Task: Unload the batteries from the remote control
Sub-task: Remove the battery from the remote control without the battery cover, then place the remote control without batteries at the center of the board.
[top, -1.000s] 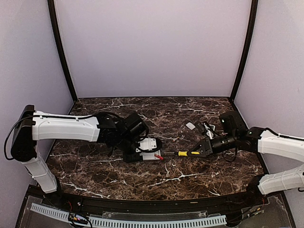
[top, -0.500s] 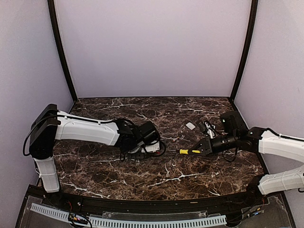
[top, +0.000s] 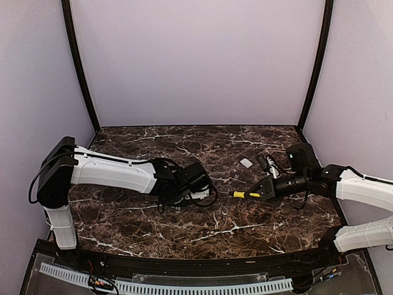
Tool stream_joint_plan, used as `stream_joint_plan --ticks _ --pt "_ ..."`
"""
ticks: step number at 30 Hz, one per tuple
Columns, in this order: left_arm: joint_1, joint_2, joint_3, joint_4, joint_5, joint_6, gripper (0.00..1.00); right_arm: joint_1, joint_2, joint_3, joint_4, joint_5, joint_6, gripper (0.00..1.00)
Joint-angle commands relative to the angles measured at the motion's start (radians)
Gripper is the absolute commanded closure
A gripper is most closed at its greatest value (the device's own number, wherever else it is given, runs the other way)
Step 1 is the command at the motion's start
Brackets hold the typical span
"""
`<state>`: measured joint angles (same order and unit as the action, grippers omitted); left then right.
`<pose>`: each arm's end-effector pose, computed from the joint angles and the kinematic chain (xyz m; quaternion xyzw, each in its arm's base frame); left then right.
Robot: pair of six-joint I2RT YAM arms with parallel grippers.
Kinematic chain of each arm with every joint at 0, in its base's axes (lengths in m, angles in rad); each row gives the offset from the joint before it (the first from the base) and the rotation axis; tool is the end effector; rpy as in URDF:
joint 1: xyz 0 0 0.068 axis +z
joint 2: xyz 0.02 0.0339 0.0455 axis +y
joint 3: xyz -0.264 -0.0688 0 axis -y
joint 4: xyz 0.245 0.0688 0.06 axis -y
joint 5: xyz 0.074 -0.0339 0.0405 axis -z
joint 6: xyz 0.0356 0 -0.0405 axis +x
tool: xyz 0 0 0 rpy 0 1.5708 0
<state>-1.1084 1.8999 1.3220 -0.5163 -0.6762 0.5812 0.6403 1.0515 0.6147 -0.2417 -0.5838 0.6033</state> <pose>0.1939 -0.3391 0.1893 0.6336 0.6672 0.2532 0.2990 0.1624 0.1454 0.2283 -0.1401 0.8615 0.4517 0.1847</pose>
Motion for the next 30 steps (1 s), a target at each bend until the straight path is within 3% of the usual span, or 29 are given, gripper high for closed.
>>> stream_joint_plan --ticks 1,10,17,22,30 --pt "0.043 -0.013 0.040 -0.123 0.093 -0.181 0.64 -0.004 -0.054 0.005 -0.008 0.077 0.008 1.00" --pt "0.140 -0.088 0.021 -0.162 0.378 -0.579 0.64 -0.002 -0.181 -0.005 -0.076 0.284 0.044 1.00" --pt "0.215 -0.161 -0.089 0.001 0.592 -0.838 0.62 -0.002 -0.209 0.005 -0.117 0.422 0.082 1.00" --pt "0.247 -0.167 -0.164 0.106 0.648 -0.981 0.59 0.001 -0.154 -0.014 -0.055 0.363 0.080 1.00" --pt "0.289 -0.151 -0.221 0.143 0.634 -1.062 0.55 0.067 -0.044 -0.039 0.029 0.358 0.098 1.00"
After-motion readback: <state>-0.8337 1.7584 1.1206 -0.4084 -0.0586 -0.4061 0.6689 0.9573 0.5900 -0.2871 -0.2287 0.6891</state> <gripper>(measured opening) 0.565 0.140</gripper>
